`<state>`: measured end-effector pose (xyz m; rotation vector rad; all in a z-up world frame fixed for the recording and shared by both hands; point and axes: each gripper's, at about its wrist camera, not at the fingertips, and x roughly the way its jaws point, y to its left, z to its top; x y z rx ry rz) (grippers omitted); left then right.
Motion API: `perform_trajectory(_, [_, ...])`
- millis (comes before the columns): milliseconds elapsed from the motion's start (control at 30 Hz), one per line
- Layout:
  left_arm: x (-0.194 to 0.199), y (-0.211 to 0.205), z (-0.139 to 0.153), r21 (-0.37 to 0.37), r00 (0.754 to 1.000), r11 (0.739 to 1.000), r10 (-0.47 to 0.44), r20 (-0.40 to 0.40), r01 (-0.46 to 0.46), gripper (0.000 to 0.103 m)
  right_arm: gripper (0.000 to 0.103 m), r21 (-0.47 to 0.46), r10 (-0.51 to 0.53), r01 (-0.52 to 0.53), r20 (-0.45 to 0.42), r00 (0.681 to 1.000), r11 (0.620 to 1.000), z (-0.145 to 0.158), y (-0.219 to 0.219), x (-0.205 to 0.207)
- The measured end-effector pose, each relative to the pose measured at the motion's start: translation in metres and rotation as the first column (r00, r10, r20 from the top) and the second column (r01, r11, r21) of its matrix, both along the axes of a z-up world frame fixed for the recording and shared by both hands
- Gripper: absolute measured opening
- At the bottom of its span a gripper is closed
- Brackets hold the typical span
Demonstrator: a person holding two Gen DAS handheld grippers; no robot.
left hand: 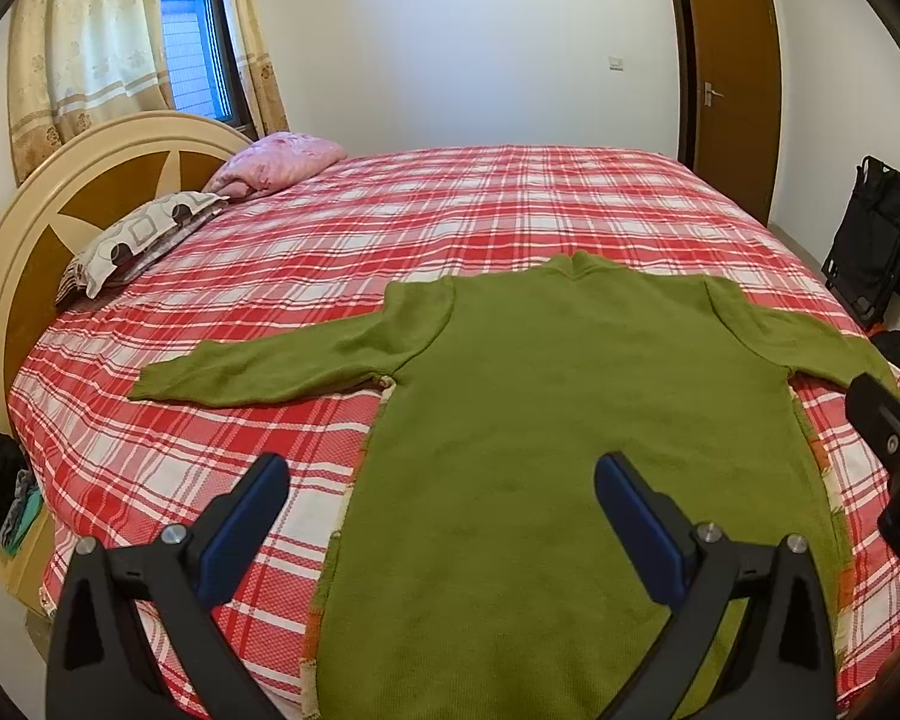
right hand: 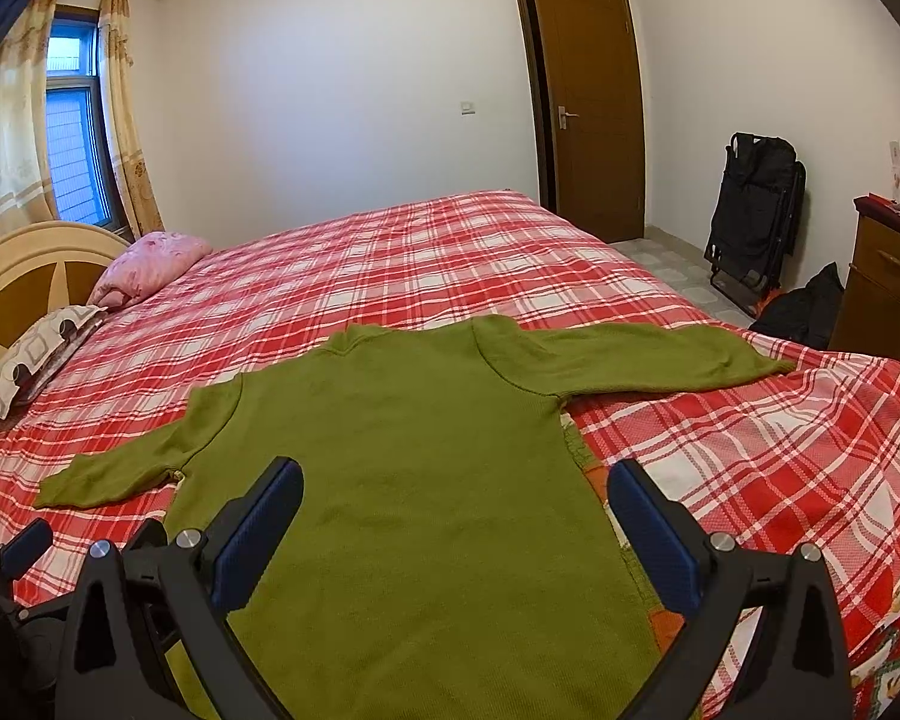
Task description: Fold small clothes
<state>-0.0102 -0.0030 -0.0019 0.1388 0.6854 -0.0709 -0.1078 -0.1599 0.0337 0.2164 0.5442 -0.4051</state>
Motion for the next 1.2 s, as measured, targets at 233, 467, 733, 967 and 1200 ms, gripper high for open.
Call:
perform_trajectory(233, [0.000,0.001,0.000,-0.004,1.000,1.000,0.003,-0.002,-0.003,0.103,0.102,0.002,0.003,-0.003,-0.003,1.000,1.000,-0.001,0.000,0.000])
perform_trajectory(467, [0.000,0.002,-0.001,-0.002,1.000,1.000,0.006,-0.008,-0.006,0.103,0.102,0.006,0.005,-0.005,-0.009,1.000,1.000,-0.004,0.000,0.002])
perform_trajectory(733, [0.001,0.003,-0.002,-0.004,1.000,1.000,0.005,-0.013,-0.005,0.103,0.102,0.011,0.006,-0.006,-0.014,1.000,1.000,-0.007,0.000,0.002])
perform_trajectory(967, [0.002,0.002,-0.003,0.000,1.000,1.000,0.004,-0.012,-0.004,0.103,0.102,0.009,0.005,-0.005,-0.027,1.000,1.000,-0.010,-0.001,0.004])
perform_trajectory(1200, [0.003,-0.001,-0.007,0.001,1.000,1.000,0.004,-0.016,-0.004,0.103,0.102,0.014,0.005,-0.005,-0.037,0.999,1.000,-0.013,-0.001,0.006])
